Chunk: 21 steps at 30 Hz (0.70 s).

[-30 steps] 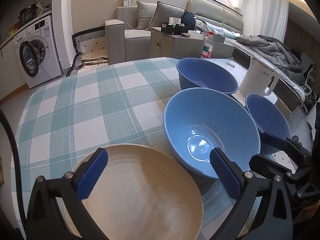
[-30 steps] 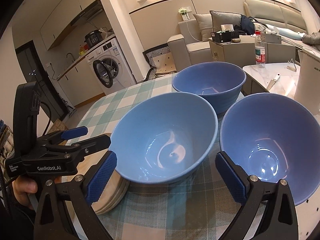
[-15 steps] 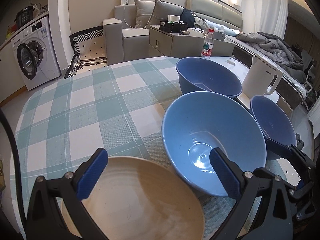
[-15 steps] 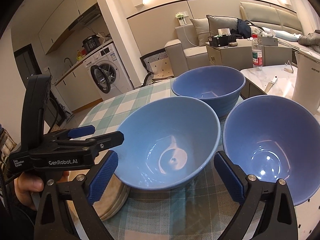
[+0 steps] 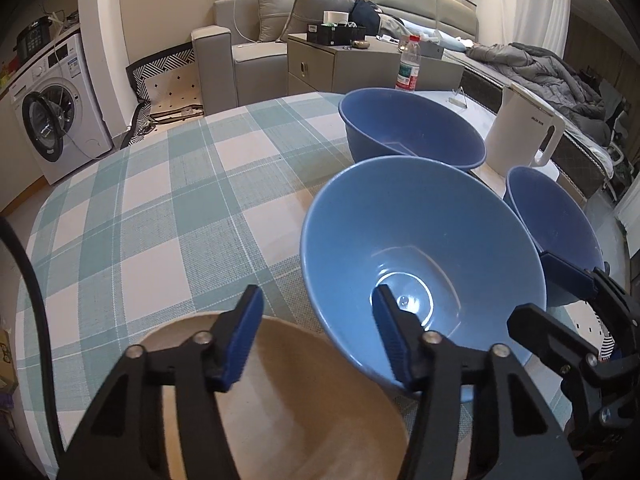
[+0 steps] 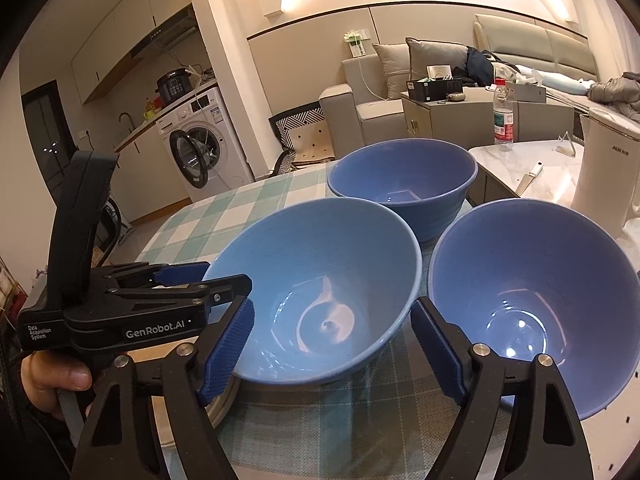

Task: Organize plates and bowls
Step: 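Close both grippers on opposite sides of the large blue bowl's rim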

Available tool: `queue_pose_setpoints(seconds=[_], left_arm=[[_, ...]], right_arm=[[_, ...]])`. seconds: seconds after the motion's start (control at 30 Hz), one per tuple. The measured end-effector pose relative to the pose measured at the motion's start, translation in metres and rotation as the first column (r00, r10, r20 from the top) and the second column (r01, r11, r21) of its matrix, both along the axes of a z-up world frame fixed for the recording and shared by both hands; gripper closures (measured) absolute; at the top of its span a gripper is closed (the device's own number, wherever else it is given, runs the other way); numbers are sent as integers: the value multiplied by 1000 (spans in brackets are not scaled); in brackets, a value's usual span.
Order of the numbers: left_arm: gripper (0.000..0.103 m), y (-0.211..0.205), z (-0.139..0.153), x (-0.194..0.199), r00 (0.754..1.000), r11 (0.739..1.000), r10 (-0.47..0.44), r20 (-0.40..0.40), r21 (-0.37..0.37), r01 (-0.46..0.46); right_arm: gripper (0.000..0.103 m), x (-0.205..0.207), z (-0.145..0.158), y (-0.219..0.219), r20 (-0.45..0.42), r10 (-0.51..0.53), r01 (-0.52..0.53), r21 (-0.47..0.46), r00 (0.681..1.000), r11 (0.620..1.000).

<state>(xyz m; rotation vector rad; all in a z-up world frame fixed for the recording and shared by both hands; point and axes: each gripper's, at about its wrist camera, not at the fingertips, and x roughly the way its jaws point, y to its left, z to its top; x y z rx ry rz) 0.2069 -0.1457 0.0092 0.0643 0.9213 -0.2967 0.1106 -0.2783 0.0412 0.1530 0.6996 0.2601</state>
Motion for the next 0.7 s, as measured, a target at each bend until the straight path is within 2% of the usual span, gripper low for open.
queue_pose_setpoints(seconds=[0.2,0.33,0.7], left_arm=[[74,-10,-2,-3,999,999,-43,-5,10,43],[74,-16,-2,-6,999,997,-54,5,48,53],[75,-16,0,-9,999,997,-51,15,57,50]], right_arm=[[27,-1,-1,-2,5,-5,5,-7,1000,1000],[30,0,-1,-4,6,-6,6,-15,1000,1000],[31,0,0,-2,18,2,-2,-18,1000,1000]])
